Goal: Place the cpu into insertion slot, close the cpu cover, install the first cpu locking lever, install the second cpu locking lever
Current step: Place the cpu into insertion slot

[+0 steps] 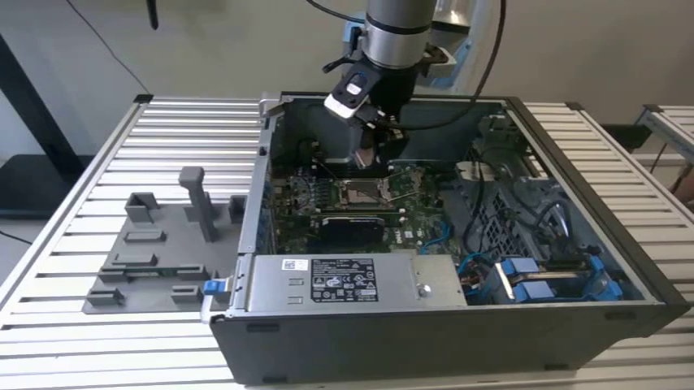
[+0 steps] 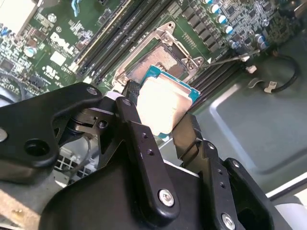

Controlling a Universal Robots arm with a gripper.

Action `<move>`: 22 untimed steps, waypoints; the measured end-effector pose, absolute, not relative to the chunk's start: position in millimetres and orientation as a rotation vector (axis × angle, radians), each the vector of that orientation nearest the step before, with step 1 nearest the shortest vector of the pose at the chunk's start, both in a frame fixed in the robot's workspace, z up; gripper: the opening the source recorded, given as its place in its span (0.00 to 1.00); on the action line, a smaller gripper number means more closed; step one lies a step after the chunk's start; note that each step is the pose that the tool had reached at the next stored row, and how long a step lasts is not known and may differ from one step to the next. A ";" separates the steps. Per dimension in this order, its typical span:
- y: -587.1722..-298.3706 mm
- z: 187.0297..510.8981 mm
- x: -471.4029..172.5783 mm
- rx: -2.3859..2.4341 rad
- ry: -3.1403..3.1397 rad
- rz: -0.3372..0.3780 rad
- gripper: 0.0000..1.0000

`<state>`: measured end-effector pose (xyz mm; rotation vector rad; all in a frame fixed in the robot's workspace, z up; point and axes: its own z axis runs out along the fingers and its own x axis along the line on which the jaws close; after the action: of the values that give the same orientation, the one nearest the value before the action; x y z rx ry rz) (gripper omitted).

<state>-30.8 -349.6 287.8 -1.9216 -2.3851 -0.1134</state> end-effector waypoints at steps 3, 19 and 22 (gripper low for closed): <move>-349.6 285.3 -30.8 -1.964 -2.347 -0.111 0.55; -346.3 273.5 -29.4 -2.102 -2.206 -0.094 0.55; -344.6 270.7 -28.9 -2.112 -2.196 -0.094 0.55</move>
<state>-28.9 -344.6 270.7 -2.1122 -2.1962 -0.0940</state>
